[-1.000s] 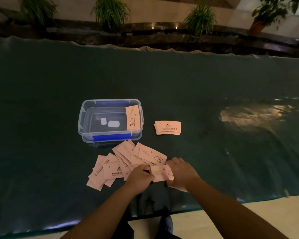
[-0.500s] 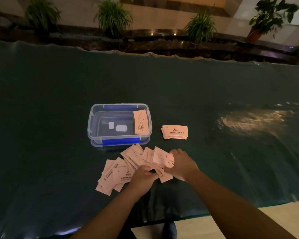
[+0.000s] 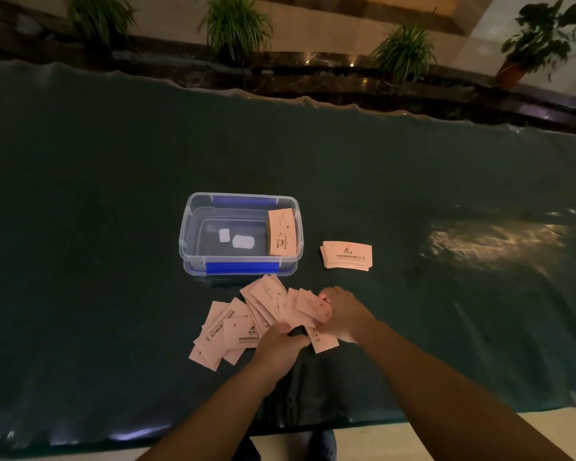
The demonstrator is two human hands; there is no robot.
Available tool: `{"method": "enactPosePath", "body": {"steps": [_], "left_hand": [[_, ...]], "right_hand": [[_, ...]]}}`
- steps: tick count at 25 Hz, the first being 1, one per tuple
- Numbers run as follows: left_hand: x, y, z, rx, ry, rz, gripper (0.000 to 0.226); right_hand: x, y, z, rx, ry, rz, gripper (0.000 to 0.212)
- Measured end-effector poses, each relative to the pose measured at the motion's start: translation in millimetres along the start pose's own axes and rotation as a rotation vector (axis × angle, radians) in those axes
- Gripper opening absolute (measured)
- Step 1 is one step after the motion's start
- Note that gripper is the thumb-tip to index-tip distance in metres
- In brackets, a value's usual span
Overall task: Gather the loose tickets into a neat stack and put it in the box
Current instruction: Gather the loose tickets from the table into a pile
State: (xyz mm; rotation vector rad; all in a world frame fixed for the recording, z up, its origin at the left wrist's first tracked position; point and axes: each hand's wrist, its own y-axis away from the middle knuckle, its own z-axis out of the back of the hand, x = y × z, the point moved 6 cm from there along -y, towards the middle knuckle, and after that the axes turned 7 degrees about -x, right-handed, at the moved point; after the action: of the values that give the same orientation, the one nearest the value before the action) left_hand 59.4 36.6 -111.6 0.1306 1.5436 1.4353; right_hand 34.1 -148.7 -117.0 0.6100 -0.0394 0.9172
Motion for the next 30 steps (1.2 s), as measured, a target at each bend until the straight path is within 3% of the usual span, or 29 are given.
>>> {"method": "enactPosePath", "body": {"steps": [2,9,13,19,22,30], "left_hand": [[-7,3,-7,0.002,0.042,-0.002,0.023],[-25,8,-34,0.095,-0.001,-0.053,0.066],[-29,12,-44,0.101,-0.063,-0.078,0.064],[-10,8,-35,-0.027,0.102,0.018,0.075],[-11,6,-42,0.022,0.059,-0.007,0.074],[-21,16,-75,0.152,-0.056,-0.173,0.058]], "right_hand": [[-5,3,-1,0.048,0.023,0.012,0.091],[-25,15,-10,0.053,-0.038,-0.054,0.084],[-41,25,-20,0.000,-0.301,-0.180,0.069],[-66,30,-17,-0.082,-0.446,-0.349,0.065],[-64,28,-18,-0.094,-0.461,-0.377,0.049],[-63,36,-23,-0.116,-0.584,-0.468,0.033]]}}
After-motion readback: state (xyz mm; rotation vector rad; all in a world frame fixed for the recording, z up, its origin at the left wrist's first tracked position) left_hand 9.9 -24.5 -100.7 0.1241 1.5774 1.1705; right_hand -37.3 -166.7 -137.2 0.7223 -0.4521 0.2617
